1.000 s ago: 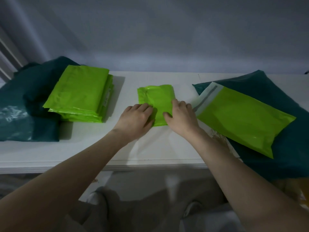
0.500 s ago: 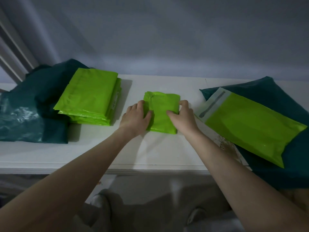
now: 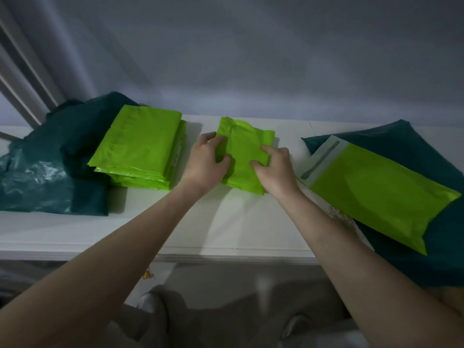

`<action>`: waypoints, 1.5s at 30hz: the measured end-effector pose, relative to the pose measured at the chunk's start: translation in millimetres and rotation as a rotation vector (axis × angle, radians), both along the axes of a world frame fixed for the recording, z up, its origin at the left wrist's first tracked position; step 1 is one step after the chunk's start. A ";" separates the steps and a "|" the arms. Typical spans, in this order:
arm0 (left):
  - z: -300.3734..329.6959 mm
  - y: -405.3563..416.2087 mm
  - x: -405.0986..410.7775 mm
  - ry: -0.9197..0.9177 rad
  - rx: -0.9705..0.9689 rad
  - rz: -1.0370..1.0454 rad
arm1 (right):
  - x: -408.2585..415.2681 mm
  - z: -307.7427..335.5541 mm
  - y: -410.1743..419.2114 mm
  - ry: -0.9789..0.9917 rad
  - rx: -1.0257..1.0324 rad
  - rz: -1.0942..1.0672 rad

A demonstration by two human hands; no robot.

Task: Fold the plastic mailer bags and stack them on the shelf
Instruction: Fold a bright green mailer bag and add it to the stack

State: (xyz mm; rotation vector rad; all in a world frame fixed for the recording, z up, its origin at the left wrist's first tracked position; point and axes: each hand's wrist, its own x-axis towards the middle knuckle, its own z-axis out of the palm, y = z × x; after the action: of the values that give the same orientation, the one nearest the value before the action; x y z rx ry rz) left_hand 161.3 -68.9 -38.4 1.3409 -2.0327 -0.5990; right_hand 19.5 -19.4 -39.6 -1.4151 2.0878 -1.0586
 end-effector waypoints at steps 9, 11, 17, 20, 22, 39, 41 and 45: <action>23.5 -10.2 44.8 0.065 -0.118 0.138 | 46.0 23.9 -27.4 -0.132 -0.126 0.098; 26.3 -11.8 59.9 0.070 -0.150 0.175 | 59.8 26.3 -33.2 -0.151 -0.132 0.145; 29.5 -20.3 109.3 0.068 -0.236 0.251 | 101.8 27.0 -48.2 -0.191 -0.149 0.236; 27.4 -25.7 131.2 0.050 -0.225 0.260 | 123.4 22.9 -56.1 -0.134 -0.116 0.255; 25.2 -29.3 141.0 0.025 -0.210 0.251 | 132.2 19.9 -58.7 -0.076 -0.089 0.245; 18.4 -50.8 174.7 -0.504 -0.408 0.293 | 171.1 3.3 -72.5 0.389 -0.019 0.297; 15.8 -51.7 170.7 -0.518 -0.363 0.230 | 167.8 1.9 -73.4 0.357 0.003 0.308; 3.1 -50.2 168.8 -0.471 -0.217 0.221 | 164.9 -1.8 -73.4 0.321 0.032 0.327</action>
State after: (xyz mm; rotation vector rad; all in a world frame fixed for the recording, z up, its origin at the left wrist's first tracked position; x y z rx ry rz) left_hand 330.1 -119.1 -35.3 1.6535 -2.1843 0.0462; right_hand 184.4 -92.7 -41.4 -1.9327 1.9684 -0.7023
